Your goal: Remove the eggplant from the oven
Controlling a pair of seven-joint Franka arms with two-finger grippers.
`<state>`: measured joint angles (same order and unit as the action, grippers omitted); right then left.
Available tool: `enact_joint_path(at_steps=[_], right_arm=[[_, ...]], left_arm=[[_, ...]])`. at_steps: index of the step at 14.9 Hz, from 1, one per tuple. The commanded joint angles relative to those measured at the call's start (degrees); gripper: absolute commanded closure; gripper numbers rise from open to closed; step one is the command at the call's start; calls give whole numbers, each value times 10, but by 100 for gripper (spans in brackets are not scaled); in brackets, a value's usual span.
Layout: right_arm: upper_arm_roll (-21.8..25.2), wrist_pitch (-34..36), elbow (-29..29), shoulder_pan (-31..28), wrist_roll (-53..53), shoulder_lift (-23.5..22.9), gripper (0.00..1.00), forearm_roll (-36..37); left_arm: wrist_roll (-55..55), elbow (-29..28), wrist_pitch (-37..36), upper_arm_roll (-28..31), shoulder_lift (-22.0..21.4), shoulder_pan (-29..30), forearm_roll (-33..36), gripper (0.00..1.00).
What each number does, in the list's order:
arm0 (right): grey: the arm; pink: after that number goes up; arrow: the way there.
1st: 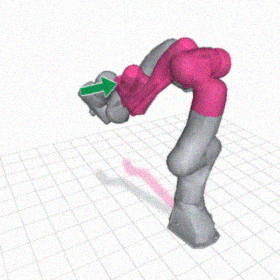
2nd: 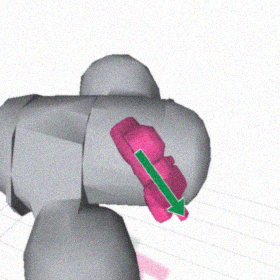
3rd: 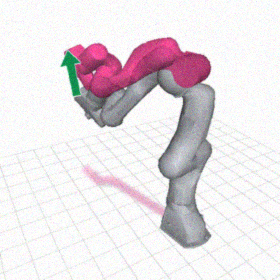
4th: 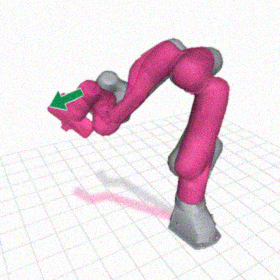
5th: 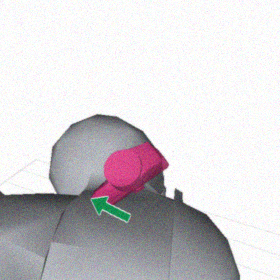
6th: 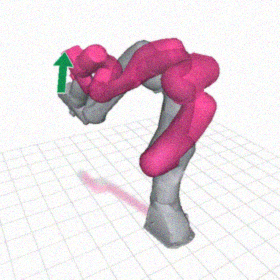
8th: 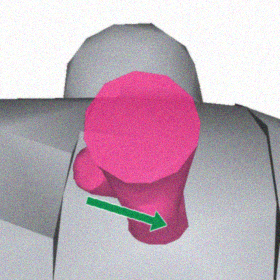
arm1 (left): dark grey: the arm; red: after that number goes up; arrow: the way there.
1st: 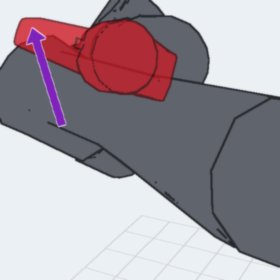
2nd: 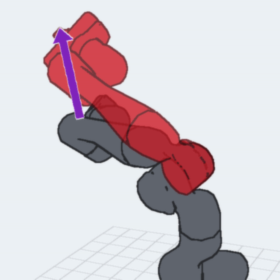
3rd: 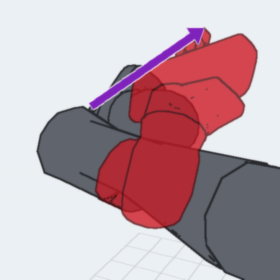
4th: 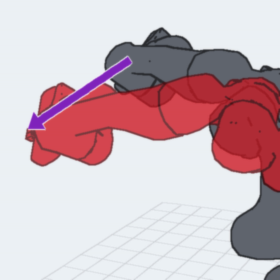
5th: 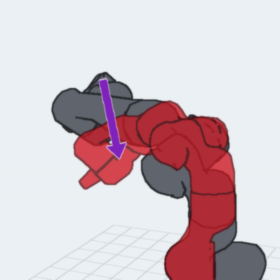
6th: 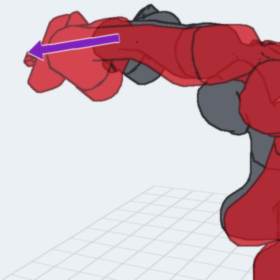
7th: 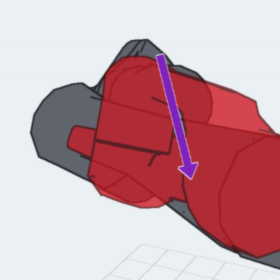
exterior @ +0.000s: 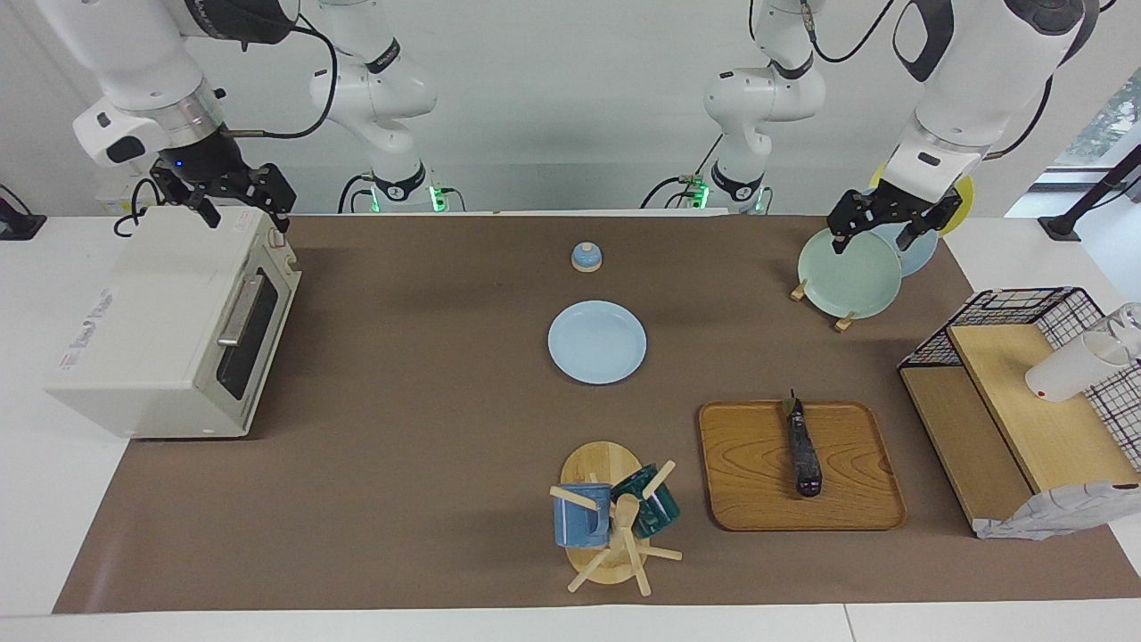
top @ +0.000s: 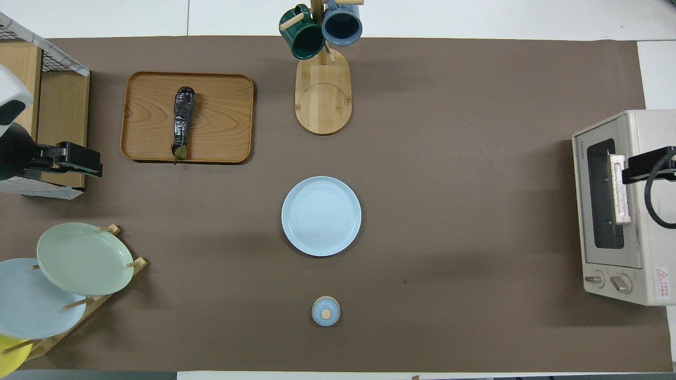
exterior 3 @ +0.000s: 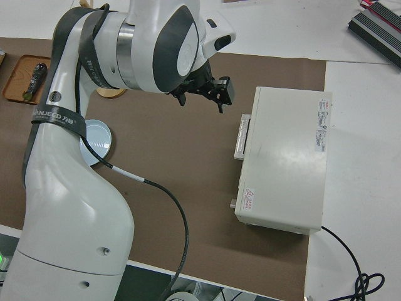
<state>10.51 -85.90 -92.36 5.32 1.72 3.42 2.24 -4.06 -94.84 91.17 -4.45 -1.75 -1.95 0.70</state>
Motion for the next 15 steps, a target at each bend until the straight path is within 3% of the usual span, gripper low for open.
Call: enact_joint_path(at_steps=[1,15], right_arm=[[5,-4,4,-4,-5,3,0,-13],[0,-25,0,-2,-35,6,0,-14]], left_arm=[[-4,-25,24,0,-15,7,-29,0],[2,11,-17,1,-5,8,-28,0]])
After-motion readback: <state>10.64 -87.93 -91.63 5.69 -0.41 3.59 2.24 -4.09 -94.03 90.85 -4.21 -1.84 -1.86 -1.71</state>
